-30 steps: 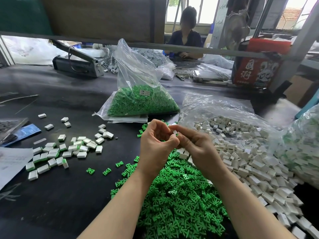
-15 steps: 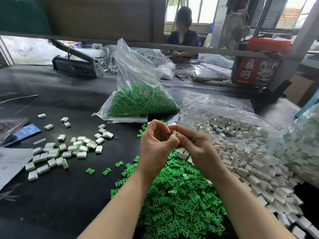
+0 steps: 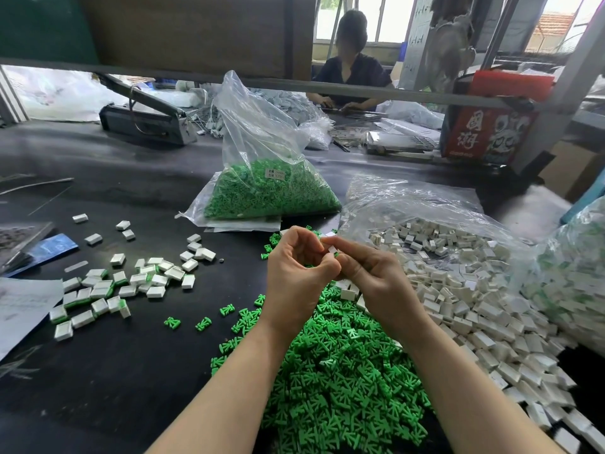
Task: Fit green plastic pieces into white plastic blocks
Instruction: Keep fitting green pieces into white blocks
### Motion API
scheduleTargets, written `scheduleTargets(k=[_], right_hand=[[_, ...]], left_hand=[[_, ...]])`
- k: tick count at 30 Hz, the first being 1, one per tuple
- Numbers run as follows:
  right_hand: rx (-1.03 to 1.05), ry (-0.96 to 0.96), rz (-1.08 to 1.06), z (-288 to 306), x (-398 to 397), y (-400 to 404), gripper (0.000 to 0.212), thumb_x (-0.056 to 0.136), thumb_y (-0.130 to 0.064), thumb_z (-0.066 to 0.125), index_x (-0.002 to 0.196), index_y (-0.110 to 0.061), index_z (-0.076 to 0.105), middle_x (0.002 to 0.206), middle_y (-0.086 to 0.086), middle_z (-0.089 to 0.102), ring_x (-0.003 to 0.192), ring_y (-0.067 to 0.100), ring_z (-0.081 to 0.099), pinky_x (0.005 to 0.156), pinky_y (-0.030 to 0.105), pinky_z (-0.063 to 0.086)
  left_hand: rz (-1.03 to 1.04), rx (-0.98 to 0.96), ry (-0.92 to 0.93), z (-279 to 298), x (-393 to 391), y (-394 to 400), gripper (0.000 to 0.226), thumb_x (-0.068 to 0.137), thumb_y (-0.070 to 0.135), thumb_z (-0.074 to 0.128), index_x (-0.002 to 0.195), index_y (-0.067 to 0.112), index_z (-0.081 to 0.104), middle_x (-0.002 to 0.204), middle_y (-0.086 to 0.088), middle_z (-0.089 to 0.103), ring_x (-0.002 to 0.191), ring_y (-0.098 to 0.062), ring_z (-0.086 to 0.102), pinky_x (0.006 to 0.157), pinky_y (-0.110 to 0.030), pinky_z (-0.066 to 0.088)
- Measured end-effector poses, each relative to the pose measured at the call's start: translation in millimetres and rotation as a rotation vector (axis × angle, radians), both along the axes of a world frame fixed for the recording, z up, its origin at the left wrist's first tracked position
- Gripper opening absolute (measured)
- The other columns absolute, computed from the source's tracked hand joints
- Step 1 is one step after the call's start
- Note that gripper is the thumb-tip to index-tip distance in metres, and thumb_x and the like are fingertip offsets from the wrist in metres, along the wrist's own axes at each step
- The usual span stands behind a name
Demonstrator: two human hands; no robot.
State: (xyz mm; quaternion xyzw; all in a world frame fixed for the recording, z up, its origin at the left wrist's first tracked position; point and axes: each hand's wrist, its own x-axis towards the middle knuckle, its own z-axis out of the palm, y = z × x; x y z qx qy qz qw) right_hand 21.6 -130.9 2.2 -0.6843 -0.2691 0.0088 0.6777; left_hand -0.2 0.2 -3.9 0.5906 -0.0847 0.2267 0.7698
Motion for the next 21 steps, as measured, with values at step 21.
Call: scheduleTargets(k=[21], right_hand=[[-0.011,0.010,-0.013,-1.5,0.0,0.5,0.028,0.096,-0.012,0.058,0.119,-0.022,0.069,0.107,0.008,0.074,0.103,0.029,0.069,0.093,0.039,0.056]], left_hand=[[-0.003,0.020,-0.002,-4.0,2.8,0.5,0.020,0.072,0.005,0.068,0.077,0.016,0.053,0.069,0.000,0.054,0.067,-0.012,0.049,0.066,-0.035,0.050]])
